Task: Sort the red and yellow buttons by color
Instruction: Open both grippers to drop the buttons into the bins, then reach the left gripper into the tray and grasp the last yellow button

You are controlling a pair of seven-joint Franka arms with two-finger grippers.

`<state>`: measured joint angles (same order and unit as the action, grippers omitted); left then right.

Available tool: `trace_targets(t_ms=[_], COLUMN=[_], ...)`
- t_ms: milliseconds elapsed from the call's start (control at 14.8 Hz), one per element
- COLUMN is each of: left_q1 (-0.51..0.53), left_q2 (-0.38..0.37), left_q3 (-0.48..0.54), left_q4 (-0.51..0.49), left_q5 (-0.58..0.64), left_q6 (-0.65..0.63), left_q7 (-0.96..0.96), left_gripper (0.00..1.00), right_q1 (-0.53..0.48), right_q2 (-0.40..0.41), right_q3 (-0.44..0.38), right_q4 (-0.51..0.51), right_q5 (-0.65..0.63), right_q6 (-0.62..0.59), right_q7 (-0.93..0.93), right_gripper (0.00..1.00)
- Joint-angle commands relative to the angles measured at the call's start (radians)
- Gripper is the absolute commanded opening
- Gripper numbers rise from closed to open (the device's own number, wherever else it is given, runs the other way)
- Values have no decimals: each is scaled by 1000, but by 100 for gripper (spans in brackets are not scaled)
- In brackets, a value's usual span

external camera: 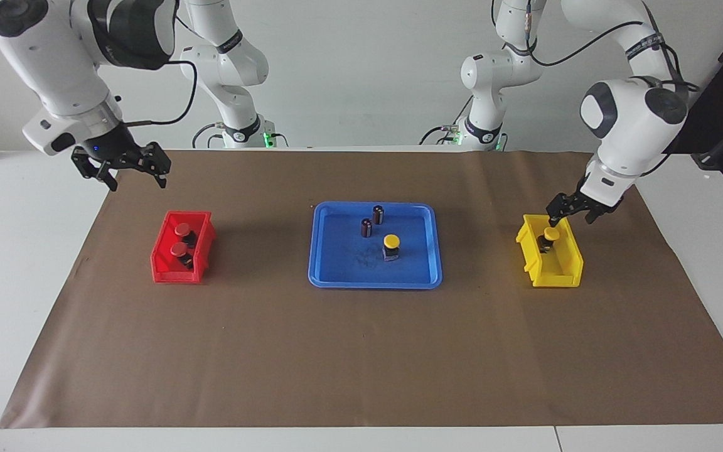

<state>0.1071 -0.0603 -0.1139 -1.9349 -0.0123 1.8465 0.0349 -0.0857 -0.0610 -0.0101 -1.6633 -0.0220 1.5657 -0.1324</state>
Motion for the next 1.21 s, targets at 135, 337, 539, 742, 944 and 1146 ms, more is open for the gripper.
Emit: trace_targets(t_ms=[135,337,539,742,944,1146], left_q1=[-67,-257,-462,-579,-624,-664], left_q2=[7,-23,77,193,284,327], left_q3=[-6,-9,-7,-6,-6,-6], left_q4=[228,13,-13,8,43,63], left_q5=[20,17,17,18,26,26], left_q6=[-225,50,207,322,384,388], left_q7=[62,-264,-539,-659,-714,-754], left_gripper=[100,100,100,100,100,100], right_q1=[-42,-39,6,6,7,7], right_q2=[44,43,43,35,24,23], right_q3=[-8,-31,-71,-57,-57,-57], right_q4=[122,105,99,92,73,68], right_q5=[-6,-7,-9,-9,-7,-6], right_q6=[-86,-81,-64,-69,-70,-69], right_q7=[25,23,23,27,34,34], right_gripper=[100,100,100,100,100,100])
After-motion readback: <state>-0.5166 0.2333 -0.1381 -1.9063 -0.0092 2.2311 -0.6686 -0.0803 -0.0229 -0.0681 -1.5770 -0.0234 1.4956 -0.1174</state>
